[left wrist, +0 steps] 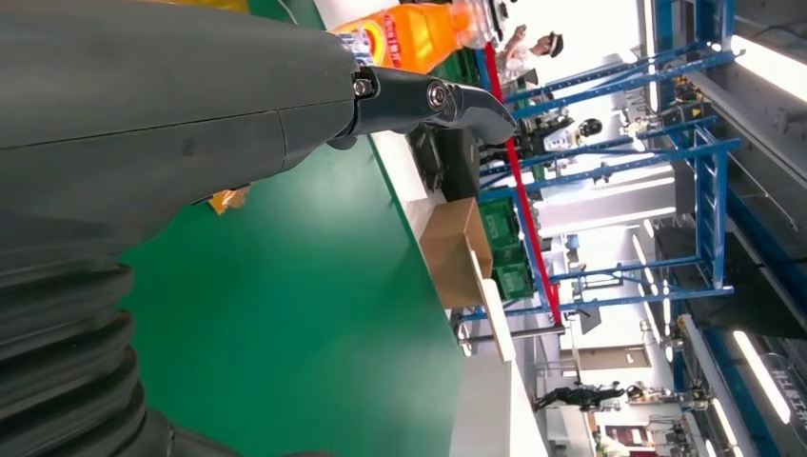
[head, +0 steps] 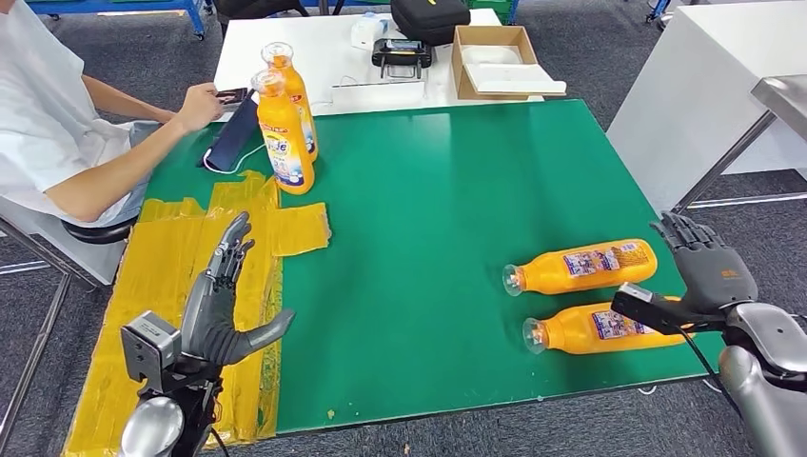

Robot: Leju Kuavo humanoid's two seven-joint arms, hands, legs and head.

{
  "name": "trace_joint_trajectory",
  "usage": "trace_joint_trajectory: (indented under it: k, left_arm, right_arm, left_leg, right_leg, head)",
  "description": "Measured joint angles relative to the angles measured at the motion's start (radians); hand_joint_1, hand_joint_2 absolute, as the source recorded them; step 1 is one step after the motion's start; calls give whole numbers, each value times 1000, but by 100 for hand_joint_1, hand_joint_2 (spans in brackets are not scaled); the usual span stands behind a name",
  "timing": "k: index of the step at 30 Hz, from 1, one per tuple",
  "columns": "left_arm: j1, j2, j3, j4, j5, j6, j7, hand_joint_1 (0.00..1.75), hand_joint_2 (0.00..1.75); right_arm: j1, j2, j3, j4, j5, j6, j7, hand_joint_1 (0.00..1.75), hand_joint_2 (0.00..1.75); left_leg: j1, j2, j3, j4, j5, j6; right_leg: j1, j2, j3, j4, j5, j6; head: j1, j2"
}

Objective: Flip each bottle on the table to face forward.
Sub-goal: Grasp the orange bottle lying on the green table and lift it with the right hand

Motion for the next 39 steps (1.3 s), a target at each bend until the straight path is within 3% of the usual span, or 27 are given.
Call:
trace_joint_trajectory:
  k: [12, 21, 28, 39]
  left_arm:
    - [-26, 0, -3, 31, 11, -2, 10, 0, 175]
    - [-39, 0, -8, 44, 19, -7, 12, 0, 175]
    - [-63, 0, -18, 67, 34, -16, 13, 0, 175]
    - [-99, 0, -35, 104, 57, -16, 14, 0, 175]
  right_arm:
    - [-220, 13, 140, 205, 31, 26, 20, 0, 175]
    - [-314, 20, 198, 319, 46, 35, 30, 0, 175]
    - [-440, 39, 248, 488, 28, 90, 25, 0, 175]
    - [-548, 72, 302, 686, -16, 148, 0, 0, 175]
  left_leg:
    - [0, 0, 0, 0, 1, 1]
    - [0, -1, -1, 0, 1, 1]
    - [0, -1, -1, 0, 3, 2]
    - [0, -1, -2, 0, 3, 2]
  right_leg:
    - [0, 0, 0, 0, 1, 1]
    - [0, 0, 0, 0, 1, 1]
    - [0, 0, 0, 0, 2, 2]
    - [0, 0, 0, 0, 2, 2]
  head:
    - [0, 0]
    - [0, 0]
    - [0, 0]
    - [0, 0]
